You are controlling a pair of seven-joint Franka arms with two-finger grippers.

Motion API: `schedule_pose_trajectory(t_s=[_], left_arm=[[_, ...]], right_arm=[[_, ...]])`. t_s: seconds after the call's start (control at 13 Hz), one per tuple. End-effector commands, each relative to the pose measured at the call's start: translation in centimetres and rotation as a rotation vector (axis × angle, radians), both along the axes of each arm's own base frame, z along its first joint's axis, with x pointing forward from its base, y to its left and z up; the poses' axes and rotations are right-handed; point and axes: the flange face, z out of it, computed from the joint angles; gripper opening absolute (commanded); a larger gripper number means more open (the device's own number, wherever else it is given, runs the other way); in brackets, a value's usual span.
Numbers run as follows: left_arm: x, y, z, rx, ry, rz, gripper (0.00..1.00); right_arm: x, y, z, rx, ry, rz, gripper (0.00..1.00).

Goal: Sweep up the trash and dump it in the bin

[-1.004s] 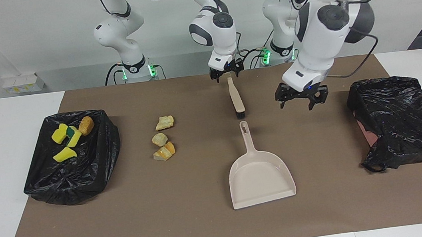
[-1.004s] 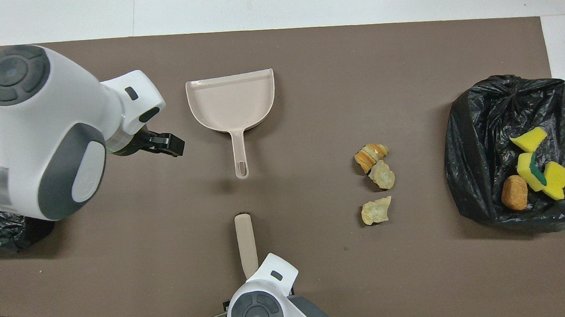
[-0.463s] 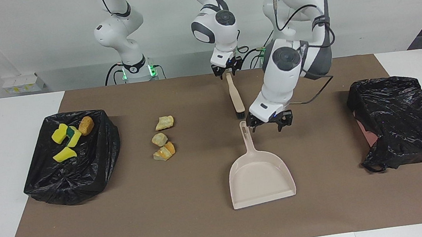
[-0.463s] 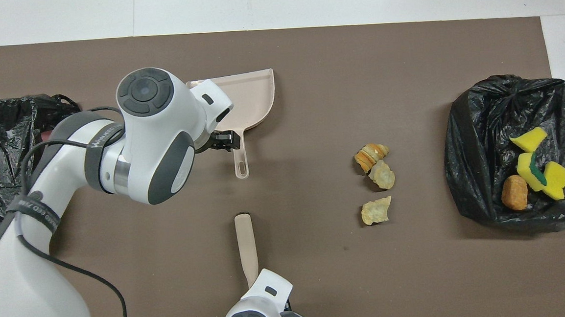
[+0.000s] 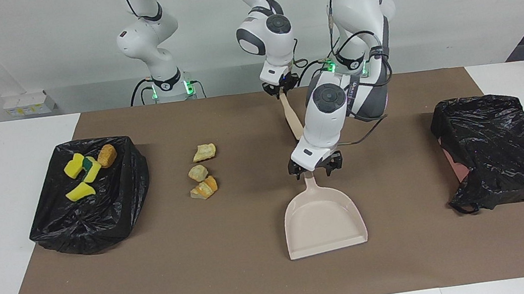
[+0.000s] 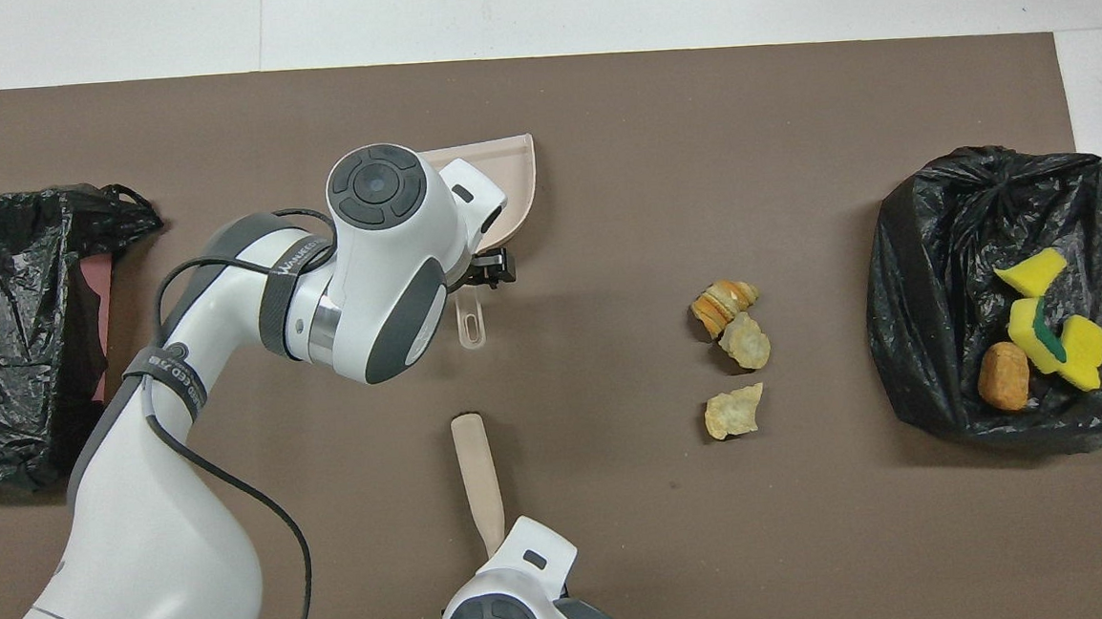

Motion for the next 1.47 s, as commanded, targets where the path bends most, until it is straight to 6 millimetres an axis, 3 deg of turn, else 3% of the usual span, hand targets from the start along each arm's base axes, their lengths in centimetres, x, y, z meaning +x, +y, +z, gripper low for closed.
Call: schedule_pose_trajectory(t_s=[0.0,0.15,0.23,0.31,0.46,0.54,0.77,0.93,1.16,1.39], left_arm=[[0.5,-0.3,0.3,-0.048,0.013,0.048,1.0],[0.1,-0.3,-0.5,-0.059,0.032,0.076,1.0],[-0.1,-0.4,-0.4,-0.061,0.04,0.078,0.92],[-0.3,-0.4,-0.5,-0.06,0.048,0.076,0.71],[-0.7,-0.3,-1.1,-0.049,0.065,0.075,0.14],[-0.8,-0.3,-1.1,-0.049,0.069,0.075,0.0],[-0.6,0.0,-0.7,-0.04,0.079,0.072,0.0],[-0.1,1.0,0.0,-0.025,0.068,0.06,0.0],[0.1,2.2,3.4,-0.005,0.025,-0.079,0.0],[0.6,6.6,5.8,-0.005,0.044,-0.279,0.0]], right_arm=[[1.0,-0.4,0.2,0.013,0.002,-0.038,0.0],[1.3,-1.2,1.2,-0.008,0.002,-0.04,0.0],[1.8,-1.9,2.7,-0.005,-0.014,-0.042,0.0],[2.5,-3.0,3.8,-0.011,-0.028,-0.036,0.0],[4.3,-6.4,6.8,-0.028,-0.023,-0.012,0.0],[5.0,-8.3,8.2,-0.034,-0.02,0.001,0.0],[7.7,-14.9,12.0,-0.045,-0.005,0.019,0.0],[9.5,-19.1,13.4,-0.052,0.006,0.007,0.0],[12.6,-26.5,12.8,-0.199,0.009,-0.021,0.0],[15.4,-34.3,10.0,-0.274,0.019,-0.028,0.0]])
